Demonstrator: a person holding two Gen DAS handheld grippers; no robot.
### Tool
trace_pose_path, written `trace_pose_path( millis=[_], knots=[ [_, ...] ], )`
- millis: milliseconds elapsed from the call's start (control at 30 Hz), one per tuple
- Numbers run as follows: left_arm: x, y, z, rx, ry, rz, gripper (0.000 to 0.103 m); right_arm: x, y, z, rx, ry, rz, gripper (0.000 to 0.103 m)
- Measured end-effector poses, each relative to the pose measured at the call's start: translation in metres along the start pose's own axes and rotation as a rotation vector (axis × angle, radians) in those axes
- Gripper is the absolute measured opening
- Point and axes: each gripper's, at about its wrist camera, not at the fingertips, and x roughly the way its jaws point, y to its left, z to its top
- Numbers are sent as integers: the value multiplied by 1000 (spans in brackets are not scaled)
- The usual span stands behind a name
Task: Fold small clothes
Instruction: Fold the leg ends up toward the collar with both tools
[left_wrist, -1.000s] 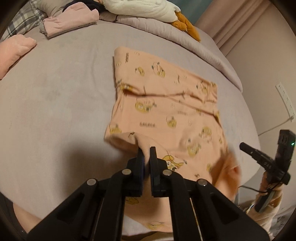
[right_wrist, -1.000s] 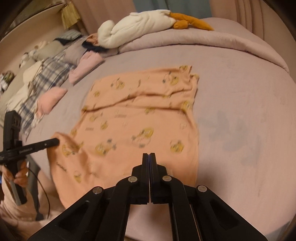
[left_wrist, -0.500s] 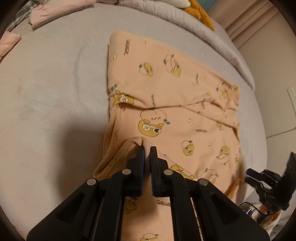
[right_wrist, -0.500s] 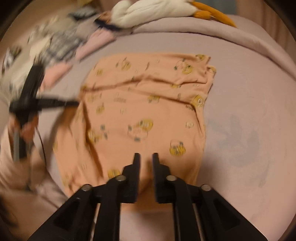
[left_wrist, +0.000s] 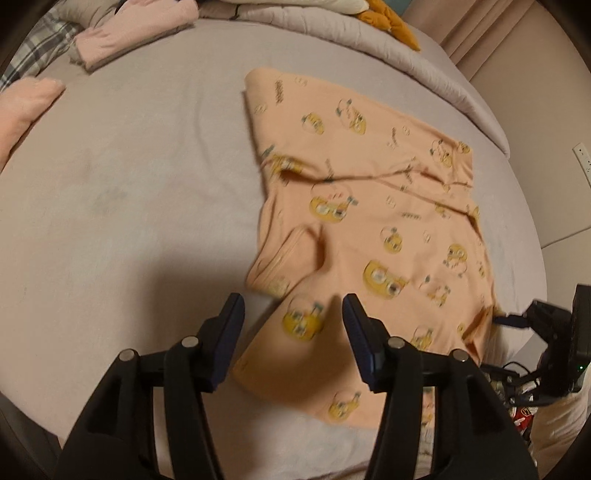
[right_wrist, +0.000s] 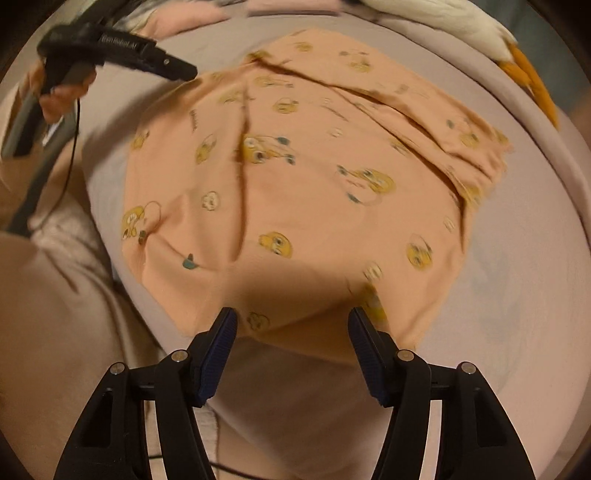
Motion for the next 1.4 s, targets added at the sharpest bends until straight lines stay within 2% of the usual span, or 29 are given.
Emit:
trace_pose_path(
  millis=[133,200,267,300,433,600,700,833,1067,1167,1233,1400],
  knots=[
    [0,11,-6,-37,9,21,55,8,13,14,-92,6,13,62],
    [-3,17,-8,-53,-2,17,54,15,18,19,-136,23,19,56],
    [-7,21,-10,-64,-12,10,53,18,19,21,-145,33,74,20],
    [-9,23,-10,-66,-17,9,53,20,19,22,-132,39,116,17],
    [-15,25,-10,-68,-24,1,53,19,9,27,-49,17,148,6],
    [-25,30,-5,-79,-48,7,53,0,-29,45,179,-86,126,6],
    [-27,30,0,-78,-63,8,53,-12,-60,59,302,-171,67,6],
    [-27,32,5,-81,-71,7,53,-17,-113,64,535,-294,36,6],
    [-17,30,14,-64,-48,-9,53,22,-167,43,806,-272,-50,5],
    [-7,21,16,-25,-23,4,47,25,-175,35,860,-262,-92,5],
    [-1,11,19,11,-14,-2,37,27,-179,31,886,-262,-90,5],
    [7,-17,40,97,-56,6,37,25,-180,25,899,-254,-135,5]
  ],
)
